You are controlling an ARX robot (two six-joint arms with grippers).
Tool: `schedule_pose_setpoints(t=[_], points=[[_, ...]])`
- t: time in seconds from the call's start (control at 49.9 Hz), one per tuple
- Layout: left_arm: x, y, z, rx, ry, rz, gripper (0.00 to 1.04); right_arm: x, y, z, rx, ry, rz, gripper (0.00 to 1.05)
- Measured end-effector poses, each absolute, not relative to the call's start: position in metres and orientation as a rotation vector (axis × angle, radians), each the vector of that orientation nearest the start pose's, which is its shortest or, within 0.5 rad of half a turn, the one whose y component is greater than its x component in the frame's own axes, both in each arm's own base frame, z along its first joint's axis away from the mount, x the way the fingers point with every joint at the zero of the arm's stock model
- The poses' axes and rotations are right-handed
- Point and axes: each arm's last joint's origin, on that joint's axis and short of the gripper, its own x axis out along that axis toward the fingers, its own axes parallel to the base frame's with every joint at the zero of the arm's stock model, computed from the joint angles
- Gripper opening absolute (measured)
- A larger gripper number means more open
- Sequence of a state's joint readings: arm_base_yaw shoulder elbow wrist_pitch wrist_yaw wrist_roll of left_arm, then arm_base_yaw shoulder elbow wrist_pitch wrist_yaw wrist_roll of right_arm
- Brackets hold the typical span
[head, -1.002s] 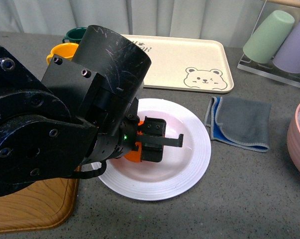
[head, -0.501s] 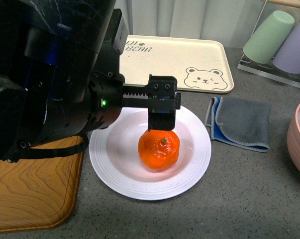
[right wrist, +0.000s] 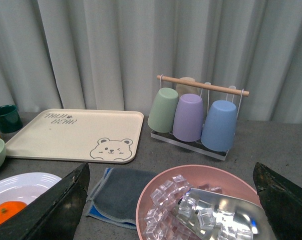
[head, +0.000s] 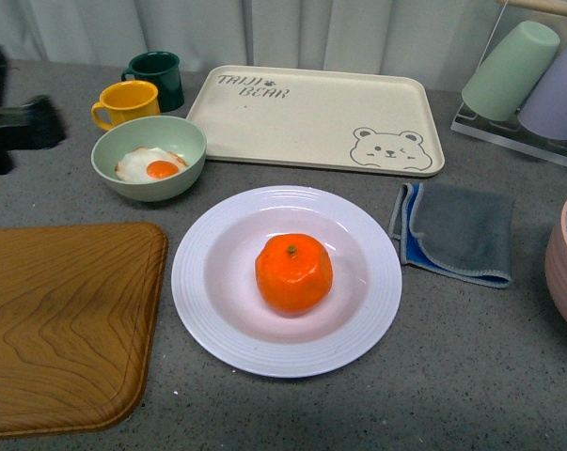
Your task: Place orange and plate with both arms
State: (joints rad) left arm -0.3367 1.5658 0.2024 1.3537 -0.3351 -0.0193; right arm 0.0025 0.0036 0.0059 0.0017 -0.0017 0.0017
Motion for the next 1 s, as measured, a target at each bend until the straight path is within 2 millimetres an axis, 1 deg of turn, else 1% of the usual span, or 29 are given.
schedule_pose_setpoints(t=[0.02, 0.08, 0.1, 0.241, 0.401, 0.541, 0.642, 0.802, 0.882, 1.002], points=[[0.212, -0.063, 0.139, -0.015, 0.011, 0.001, 0.16, 0.098, 0.000, 0.165, 0.002, -0.004, 0.004, 0.95], [0.204, -0.055, 0.140, -0.011, 0.021, -0.003, 0.05, 0.098, 0.000, 0.165, 0.001, -0.004, 0.005, 0.95], [0.202, -0.053, 0.140, -0.011, 0.022, -0.005, 0.04, 0.098, 0.000, 0.165, 0.001, -0.004, 0.005, 0.95], [0.185, -0.038, 0.146, -0.006, 0.020, -0.011, 0.04, 0.098, 0.000, 0.165, 0.001, -0.004, 0.004, 0.95], [0.172, -0.027, 0.149, -0.005, 0.022, -0.006, 0.04, 0.098, 0.000, 0.165, 0.001, -0.004, 0.004, 0.95], [0.163, -0.020, 0.155, -0.003, 0.035, -0.003, 0.04, 0.098, 0.000, 0.165, 0.001, -0.004, 0.004, 0.95], [0.155, -0.016, 0.162, -0.006, 0.014, -0.006, 0.04, 0.098, 0.000, 0.165, 0.001, -0.004, 0.004, 0.95], [0.145, -0.008, 0.164, -0.007, 0.011, -0.027, 0.04, 0.098, 0.000, 0.165, 0.002, -0.004, 0.004, 0.95], [0.141, -0.001, 0.168, -0.008, -0.003, 0.003, 0.04, 0.098, 0.000, 0.165, 0.002, -0.004, 0.004, 0.95], [0.135, 0.000, 0.170, -0.007, -0.012, -0.003, 0.04, 0.098, 0.000, 0.165, 0.002, -0.004, 0.004, 0.95]])
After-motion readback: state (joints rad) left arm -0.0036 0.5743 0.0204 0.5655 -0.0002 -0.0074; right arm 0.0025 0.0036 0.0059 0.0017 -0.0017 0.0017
